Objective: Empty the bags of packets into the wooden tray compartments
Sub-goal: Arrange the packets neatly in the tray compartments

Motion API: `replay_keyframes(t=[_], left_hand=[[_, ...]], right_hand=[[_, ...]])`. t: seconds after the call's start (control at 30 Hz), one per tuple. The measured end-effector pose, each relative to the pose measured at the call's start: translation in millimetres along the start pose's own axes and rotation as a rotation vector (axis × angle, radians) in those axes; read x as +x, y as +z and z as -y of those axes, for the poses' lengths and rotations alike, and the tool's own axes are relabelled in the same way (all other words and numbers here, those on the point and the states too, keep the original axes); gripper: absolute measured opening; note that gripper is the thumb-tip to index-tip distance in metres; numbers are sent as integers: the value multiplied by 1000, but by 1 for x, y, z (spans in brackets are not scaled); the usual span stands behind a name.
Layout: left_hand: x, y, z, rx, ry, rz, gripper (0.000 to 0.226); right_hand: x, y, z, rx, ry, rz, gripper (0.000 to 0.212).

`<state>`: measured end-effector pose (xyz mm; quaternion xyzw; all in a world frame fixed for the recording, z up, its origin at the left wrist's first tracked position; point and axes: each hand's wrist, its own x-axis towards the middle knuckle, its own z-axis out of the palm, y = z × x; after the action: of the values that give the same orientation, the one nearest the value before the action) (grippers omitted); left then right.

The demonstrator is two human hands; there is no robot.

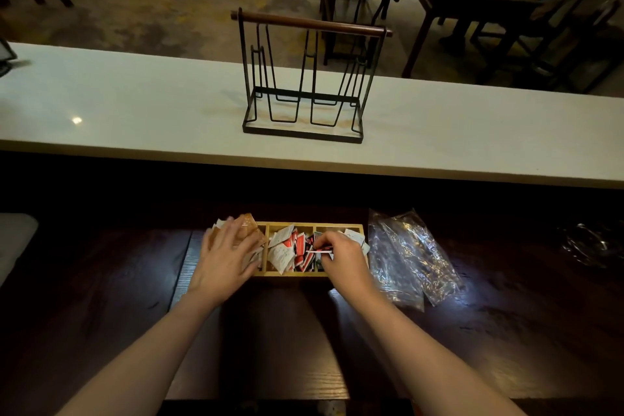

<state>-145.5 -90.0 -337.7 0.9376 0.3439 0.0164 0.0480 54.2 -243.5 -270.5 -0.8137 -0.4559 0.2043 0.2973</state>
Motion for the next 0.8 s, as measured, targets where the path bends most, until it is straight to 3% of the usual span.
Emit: replay_keyframes(t=[0.13,0.23,0.37,0.53,0.73,0.8], left_hand=[[14,-2,3,-59,-141,107,67],[25,-7,0,-131,-172,172,62],[23,-5,1,-133,-163,79,45],[7,5,-11,-71,-103,-86,35],[19,5,-11,-28,-188,11,20],[19,4,-15,-2,-224,-8,26]], right_hand=[[-6,5,-5,0,13,0,25],[-7,8,-7,-12,9,4,24],[-2,10,-13,-24,26,-6,37],[16,13,-15,-195,-153,115,47],[44,2,-18,-318,-223,178,32],[47,4,-14,-335,-258,206,32]])
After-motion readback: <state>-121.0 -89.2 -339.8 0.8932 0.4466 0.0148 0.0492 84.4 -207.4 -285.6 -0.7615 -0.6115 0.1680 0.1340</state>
